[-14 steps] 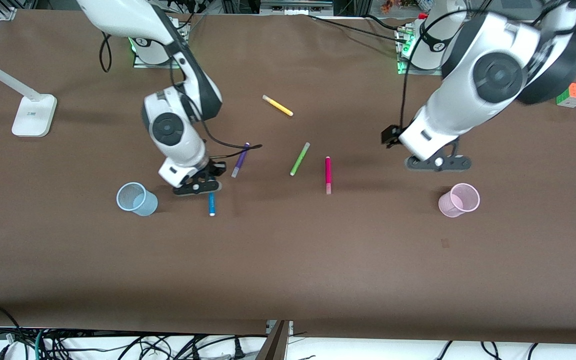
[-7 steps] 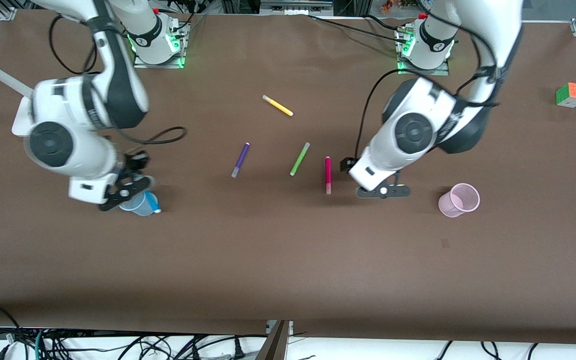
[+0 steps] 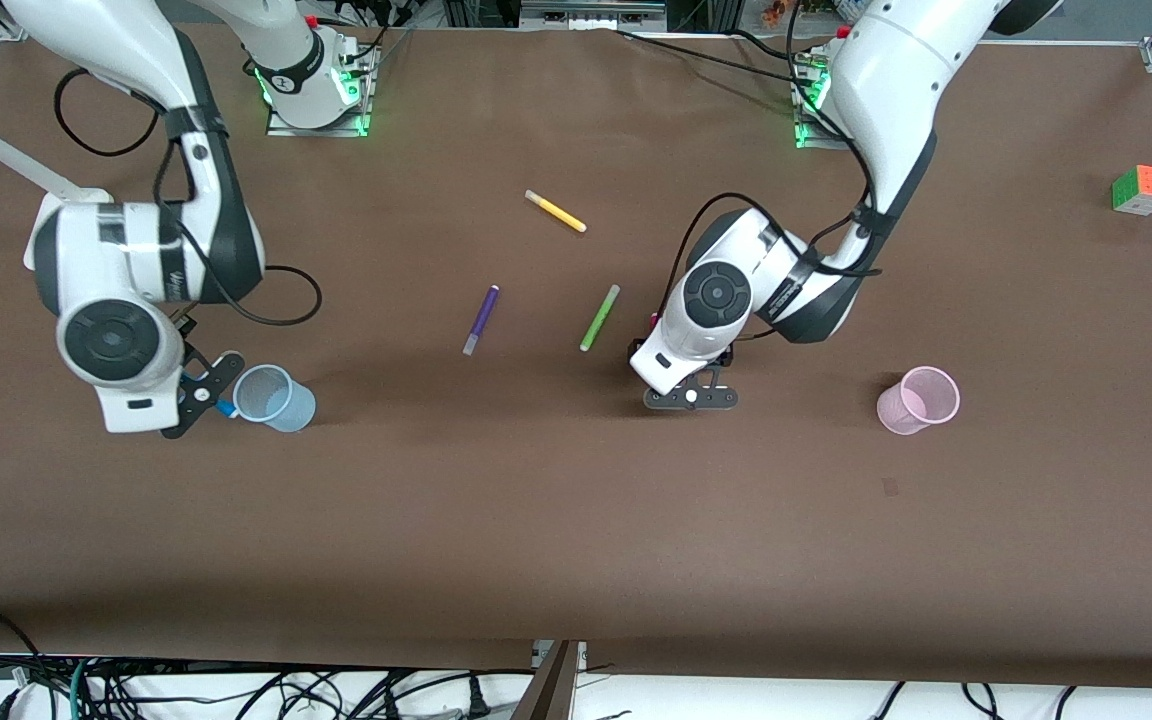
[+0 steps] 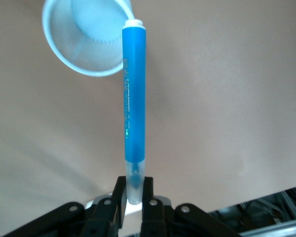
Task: Place pink and blue markers in matching cups
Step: 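Drop the blue marker into the blue cup while the left gripper grasps the pink marker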
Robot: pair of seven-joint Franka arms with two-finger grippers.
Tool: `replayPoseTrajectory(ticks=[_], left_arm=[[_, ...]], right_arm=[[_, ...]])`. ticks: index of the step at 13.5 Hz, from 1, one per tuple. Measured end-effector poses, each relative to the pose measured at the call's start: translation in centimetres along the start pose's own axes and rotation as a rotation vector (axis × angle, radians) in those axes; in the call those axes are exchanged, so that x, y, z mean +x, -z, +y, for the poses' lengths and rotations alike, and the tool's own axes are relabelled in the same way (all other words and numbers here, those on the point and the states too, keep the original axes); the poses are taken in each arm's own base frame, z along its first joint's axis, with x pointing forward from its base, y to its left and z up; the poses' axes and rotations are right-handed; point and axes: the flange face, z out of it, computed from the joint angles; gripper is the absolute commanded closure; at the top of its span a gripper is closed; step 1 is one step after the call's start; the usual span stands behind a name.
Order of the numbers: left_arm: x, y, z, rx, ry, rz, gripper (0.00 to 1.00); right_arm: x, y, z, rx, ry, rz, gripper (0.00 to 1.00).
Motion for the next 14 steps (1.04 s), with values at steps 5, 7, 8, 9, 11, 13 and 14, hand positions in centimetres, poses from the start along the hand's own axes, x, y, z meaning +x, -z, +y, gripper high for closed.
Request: replayPoseTrajectory(ticks=[5, 7, 8, 9, 11, 13, 14], left_arm=[[-2.8, -4.9, 0.0, -0.006, -0.027, -0.012, 0.00], [-4.3, -6.0, -0.2, -0.006, -0.039, -0.011, 0.00], [-4.9, -6.3, -0.1, -0.003, -0.045, -0.013, 0.00], [-5.4, -6.4, 0.3, 0.001, -0.053, -0.010, 0.00], [-5.9, -6.5, 1.0, 0.033, -0.083, 0.029, 0.00], [-6.2, -6.6, 1.3, 0.062, -0.106, 0.062, 0.00], [-6.1, -6.6, 1.3, 0.064, -0.111, 0.071, 0.00]], right_arm=[[3.6, -3.3, -1.1, -0.022, 0.172, -0.125, 1.00], [4.3, -3.5, -1.4, -0.042, 0.212, -0.157, 1.00], [4.7, -3.4, -1.7, -0.054, 0.228, -0.167, 1.00], [5.3, -3.2, -2.2, -0.065, 0.243, -0.175, 1.00], [7.2, -2.9, -3.6, -0.082, 0.277, -0.187, 0.25], [8.7, -2.7, -4.9, -0.097, 0.299, -0.197, 0.00], [9.0, -2.6, -5.0, -0.101, 0.301, -0.197, 0.00]])
